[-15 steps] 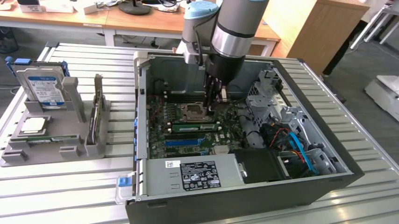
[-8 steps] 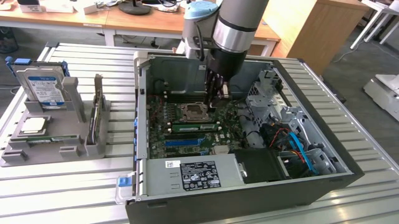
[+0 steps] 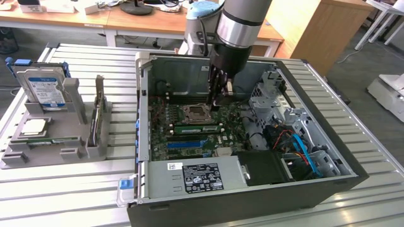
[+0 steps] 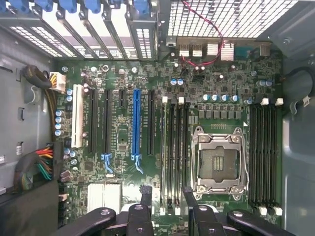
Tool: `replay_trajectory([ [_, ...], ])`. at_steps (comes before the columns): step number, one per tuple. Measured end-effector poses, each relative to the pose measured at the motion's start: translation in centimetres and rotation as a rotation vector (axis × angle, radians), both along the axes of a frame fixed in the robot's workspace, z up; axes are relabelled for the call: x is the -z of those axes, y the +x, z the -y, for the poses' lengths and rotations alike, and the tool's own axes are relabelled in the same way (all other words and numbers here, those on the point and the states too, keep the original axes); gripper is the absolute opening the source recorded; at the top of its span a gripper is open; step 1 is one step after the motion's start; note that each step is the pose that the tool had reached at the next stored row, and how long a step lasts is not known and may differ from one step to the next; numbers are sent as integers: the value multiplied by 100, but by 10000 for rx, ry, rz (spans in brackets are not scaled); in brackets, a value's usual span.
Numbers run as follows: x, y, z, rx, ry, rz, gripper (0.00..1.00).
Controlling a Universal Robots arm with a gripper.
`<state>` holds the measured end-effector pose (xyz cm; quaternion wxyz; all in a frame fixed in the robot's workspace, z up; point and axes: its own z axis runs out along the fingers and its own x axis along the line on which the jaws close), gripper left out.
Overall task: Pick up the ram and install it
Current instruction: 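Insert the ram into the slot, then press down the ram until it locks into place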
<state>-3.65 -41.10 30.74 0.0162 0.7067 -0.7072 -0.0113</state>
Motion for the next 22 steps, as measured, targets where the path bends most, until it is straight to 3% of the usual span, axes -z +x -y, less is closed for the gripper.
replay_trajectory([
  [5, -44, 0, 0, 1, 1, 1, 37],
  [22, -21, 0, 0, 0, -1, 10, 37],
])
